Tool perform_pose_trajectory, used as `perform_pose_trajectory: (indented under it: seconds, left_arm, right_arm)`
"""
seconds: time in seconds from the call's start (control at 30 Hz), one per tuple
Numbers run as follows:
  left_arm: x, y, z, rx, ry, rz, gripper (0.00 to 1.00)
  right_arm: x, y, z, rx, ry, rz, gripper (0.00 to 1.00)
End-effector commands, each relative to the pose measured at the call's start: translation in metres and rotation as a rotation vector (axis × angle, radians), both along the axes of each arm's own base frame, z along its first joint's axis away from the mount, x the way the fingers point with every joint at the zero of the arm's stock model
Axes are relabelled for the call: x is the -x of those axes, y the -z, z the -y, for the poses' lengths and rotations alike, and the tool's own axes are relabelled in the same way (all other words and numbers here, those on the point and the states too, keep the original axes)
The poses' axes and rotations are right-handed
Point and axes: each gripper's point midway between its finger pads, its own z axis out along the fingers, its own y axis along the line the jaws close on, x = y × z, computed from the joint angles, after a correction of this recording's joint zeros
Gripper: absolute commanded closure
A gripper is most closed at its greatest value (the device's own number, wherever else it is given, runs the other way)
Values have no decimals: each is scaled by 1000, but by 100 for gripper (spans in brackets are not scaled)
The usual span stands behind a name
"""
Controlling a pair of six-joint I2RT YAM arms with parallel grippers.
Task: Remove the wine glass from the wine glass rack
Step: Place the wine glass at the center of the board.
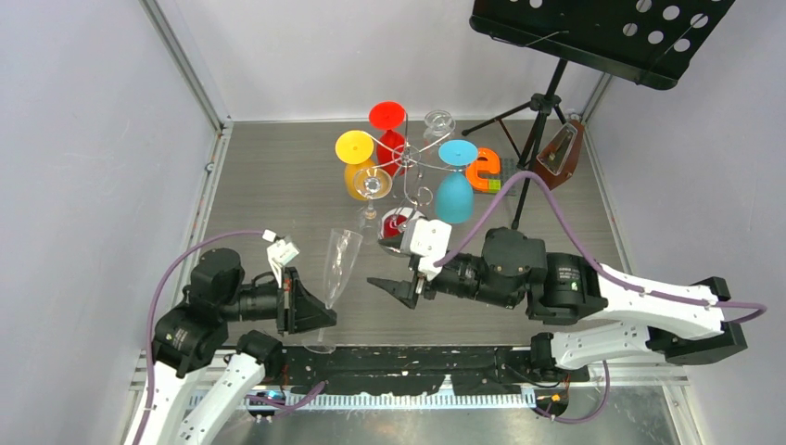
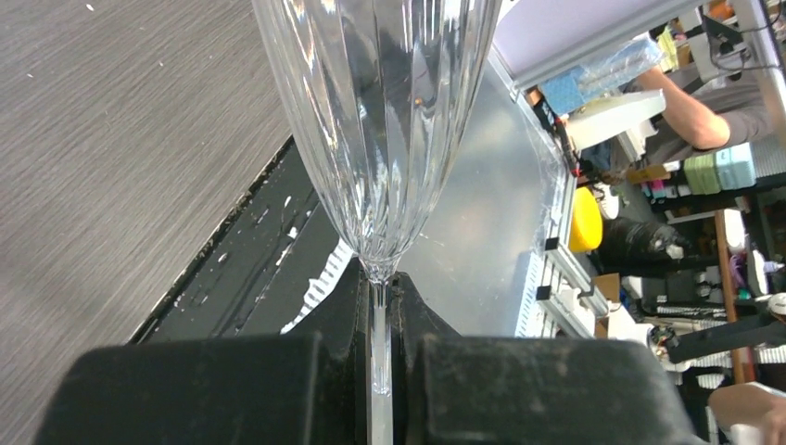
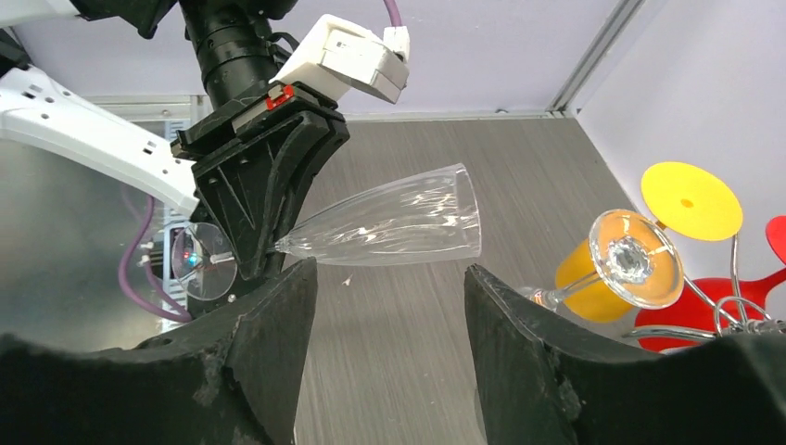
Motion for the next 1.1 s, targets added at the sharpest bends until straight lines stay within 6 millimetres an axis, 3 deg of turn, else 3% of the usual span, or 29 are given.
perform_pose_trajectory:
  seconds: [0.0, 0.03, 0.07, 0.2, 0.43, 0.77, 1.07]
  left_arm:
    - [12, -3, -7, -42, 67, 86, 100]
    - [13, -1, -7, -48, 79, 84, 100]
    - [15, 1, -8, -55, 90, 84, 100]
    - [18, 9, -9, -68, 108, 95, 100]
    - [32, 7, -13, -76, 165, 143, 100]
    - [47, 7, -20, -114, 257, 233, 100]
    - [47, 13, -22, -145, 271, 247, 100]
  right_arm:
    - [5, -17, 3, 6, -79, -82, 33]
    - [9, -11, 2, 40, -112, -97, 33]
    - [6, -21, 4, 27, -118, -105, 32]
    - [15, -21, 6, 73, -245, -155, 31]
    - [34, -22, 11, 129, -425, -209, 30]
    - [33, 0, 1, 216, -475, -257, 28]
    - [33, 16, -12, 245, -505, -300, 31]
